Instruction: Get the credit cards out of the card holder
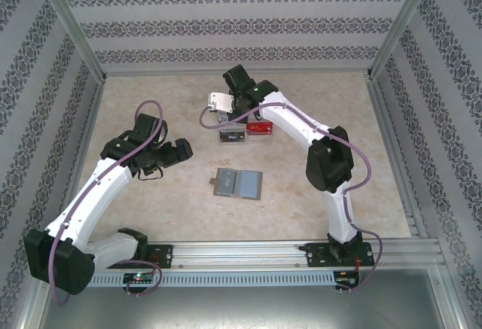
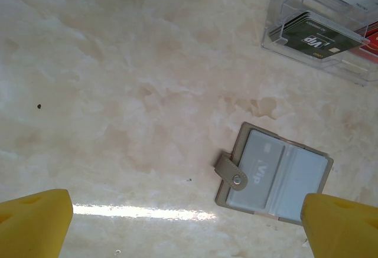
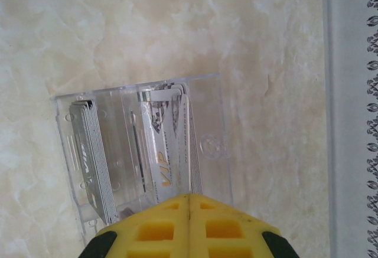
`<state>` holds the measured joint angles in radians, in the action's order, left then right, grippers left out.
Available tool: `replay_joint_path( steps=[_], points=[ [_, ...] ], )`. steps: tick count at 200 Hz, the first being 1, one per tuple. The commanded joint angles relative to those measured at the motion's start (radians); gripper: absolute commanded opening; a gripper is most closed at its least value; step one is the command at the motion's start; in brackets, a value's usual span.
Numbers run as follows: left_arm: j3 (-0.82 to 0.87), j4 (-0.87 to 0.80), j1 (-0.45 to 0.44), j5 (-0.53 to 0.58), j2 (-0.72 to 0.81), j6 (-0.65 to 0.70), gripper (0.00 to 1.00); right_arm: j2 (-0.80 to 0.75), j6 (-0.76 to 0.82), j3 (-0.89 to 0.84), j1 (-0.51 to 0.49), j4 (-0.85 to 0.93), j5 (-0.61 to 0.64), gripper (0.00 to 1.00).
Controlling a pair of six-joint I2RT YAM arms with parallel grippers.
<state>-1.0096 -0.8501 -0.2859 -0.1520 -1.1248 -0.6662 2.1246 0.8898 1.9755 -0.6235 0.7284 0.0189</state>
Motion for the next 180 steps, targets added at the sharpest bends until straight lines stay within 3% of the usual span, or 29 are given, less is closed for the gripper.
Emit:
replay_joint_path(
  steps=[1,101,111,120,145,154,164,180],
  points=[
    [0.012,-0.019,0.013,0.014,0.004,-0.012,1.0,0.036,0.009,0.001,0.006,-0.012,-0.029,0.0],
    [0.012,-0.022,0.015,0.018,0.007,-0.017,1.0,0.074,-0.008,-0.019,0.013,-0.036,-0.022,0.0],
    [0.014,-0.022,0.016,0.018,0.007,-0.017,1.0,0.076,-0.015,-0.018,0.013,-0.047,-0.015,0.03],
    [0.016,-0.023,0.015,0.017,0.008,-0.017,1.0,0.077,-0.023,-0.02,0.015,-0.066,0.005,0.14],
    [0.016,-0.015,0.015,0.009,0.008,-0.013,1.0,0.083,-0.035,-0.008,0.018,-0.072,0.015,0.09],
    [0.018,-0.015,0.015,0.009,0.009,-0.013,1.0,0.084,-0.034,-0.007,0.018,-0.072,0.018,0.13],
    [0.017,-0.012,0.015,0.009,0.007,-0.014,1.0,0.084,-0.034,-0.011,0.018,-0.079,0.034,0.25],
    [0.017,-0.012,0.015,0.008,0.005,-0.014,1.0,0.078,-0.037,-0.019,0.022,-0.093,0.05,0.26]
  ],
)
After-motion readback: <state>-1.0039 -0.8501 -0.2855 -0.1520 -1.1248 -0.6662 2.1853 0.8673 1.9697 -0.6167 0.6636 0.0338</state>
